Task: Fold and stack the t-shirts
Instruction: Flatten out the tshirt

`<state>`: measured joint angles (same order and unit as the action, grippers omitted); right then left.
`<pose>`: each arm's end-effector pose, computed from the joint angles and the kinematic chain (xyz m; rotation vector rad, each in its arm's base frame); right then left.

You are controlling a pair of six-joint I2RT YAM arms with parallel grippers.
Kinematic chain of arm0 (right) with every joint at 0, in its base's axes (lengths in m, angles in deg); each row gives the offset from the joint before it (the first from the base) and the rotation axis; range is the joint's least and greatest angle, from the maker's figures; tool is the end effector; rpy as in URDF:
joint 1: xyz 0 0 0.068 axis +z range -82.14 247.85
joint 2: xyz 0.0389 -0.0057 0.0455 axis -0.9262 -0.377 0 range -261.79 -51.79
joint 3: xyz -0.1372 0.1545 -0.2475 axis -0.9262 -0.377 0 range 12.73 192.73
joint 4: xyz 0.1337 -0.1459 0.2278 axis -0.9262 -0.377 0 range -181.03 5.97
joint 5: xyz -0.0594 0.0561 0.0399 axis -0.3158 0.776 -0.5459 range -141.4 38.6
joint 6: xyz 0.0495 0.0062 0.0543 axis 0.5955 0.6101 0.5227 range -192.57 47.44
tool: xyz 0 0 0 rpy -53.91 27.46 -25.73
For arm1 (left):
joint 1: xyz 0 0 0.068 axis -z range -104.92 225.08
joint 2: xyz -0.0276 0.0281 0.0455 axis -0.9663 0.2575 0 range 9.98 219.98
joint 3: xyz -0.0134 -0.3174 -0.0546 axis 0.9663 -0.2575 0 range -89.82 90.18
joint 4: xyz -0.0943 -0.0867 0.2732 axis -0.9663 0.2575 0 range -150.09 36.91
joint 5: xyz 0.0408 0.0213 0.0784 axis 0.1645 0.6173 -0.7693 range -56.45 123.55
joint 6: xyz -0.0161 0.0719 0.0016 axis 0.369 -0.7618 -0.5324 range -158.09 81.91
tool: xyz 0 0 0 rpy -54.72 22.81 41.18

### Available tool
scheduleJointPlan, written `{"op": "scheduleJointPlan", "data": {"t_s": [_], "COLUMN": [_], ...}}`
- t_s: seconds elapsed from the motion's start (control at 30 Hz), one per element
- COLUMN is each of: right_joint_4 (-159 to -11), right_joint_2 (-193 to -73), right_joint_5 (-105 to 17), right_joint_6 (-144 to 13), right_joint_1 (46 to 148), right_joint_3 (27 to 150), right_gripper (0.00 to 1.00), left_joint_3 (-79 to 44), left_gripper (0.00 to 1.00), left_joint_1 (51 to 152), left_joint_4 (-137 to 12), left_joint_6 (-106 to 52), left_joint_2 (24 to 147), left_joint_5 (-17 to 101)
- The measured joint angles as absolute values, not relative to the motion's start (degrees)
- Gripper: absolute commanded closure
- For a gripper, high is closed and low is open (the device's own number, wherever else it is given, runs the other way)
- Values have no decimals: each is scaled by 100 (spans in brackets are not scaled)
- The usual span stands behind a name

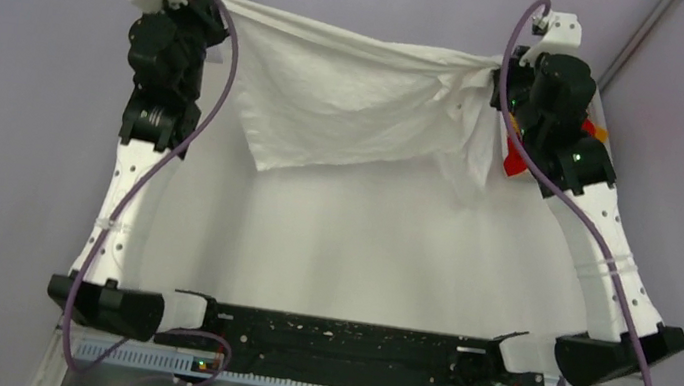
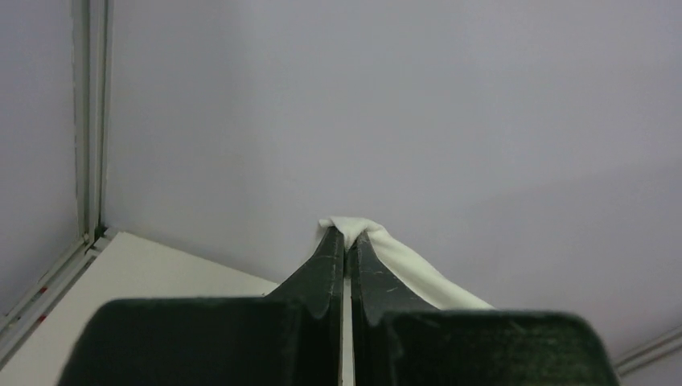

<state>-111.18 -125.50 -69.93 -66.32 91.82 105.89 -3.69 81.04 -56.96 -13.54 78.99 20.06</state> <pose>0.2950 0.1097 0.5504 -0.0223 1.6994 0.1182 0.2942 -0.0163 0.5818 -0.4117 1.2746 -0.2948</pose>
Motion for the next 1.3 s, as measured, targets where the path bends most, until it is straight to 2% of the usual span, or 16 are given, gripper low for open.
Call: {"op": "scheduleJointPlan", "data": {"t_s": [0.13,0.33,0.5,0.6,0.7,0.77,0.83,0.87,0.9,0.93,1.03,1.07,1.17,1.3], "right_joint_4": [-11169,-11505,-11599,-11549,-11851,-12172,-12471,-12607,-12753,-12919,-13280,-13385,-13588,-13555], "right_joint_2": [-13614,-15549,-15621,-14987,-14038,-13446,-12985,-12849,-12775,-12758,-12959,-13070,-13287,-13306], "right_joint_5": [-6241,-5500,-5329,-5257,-5069,-4884,-4761,-4779,-4798,-4866,-4999,-5067,-5353,-5653], "right_joint_6": [-6788,-7164,-7540,-7756,-7806,-7708,-7557,-7454,-7336,-7262,-6952,-6853,-6619,-6412], "right_joint_1": [8489,8026,8006,8011,8013,8041,8179,8269,8395,8564,8944,9031,9051,9051], "right_joint_3": [11608,14001,14359,13465,12001,10987,10001,9588,9219,8876,8233,8080,7947,8014], "right_gripper": [100,100,100,93,90,82,53,34,22,14,7,6,6,5], "left_joint_3": [876,3003,3187,2352,503,-763,-1921,-2514,-2850,-3158,-3720,-3766,-3718,-3572], "left_gripper": [100,100,100,100,100,100,100,97,95,82,34,26,17,10], "left_joint_1": [7959,7806,7765,7758,7763,7765,7765,7763,7756,7743,7725,7728,7710,7690], "left_joint_4": [-5575,-5071,-4966,-5186,-5431,-5475,-5519,-5442,-5339,-5184,-4456,-4146,-3676,-3613], "left_joint_6": [-1402,-1380,-1380,-1408,-1404,-1334,-1166,-1043,-969,-897,-722,-619,-377,-289], "left_joint_2": [9178,11084,11189,10653,9558,8852,8332,8142,8085,8074,8183,8231,8249,8209], "left_joint_5": [2084,2522,2657,2620,2414,2220,2017,1881,1798,1709,1405,1254,852,954]}}
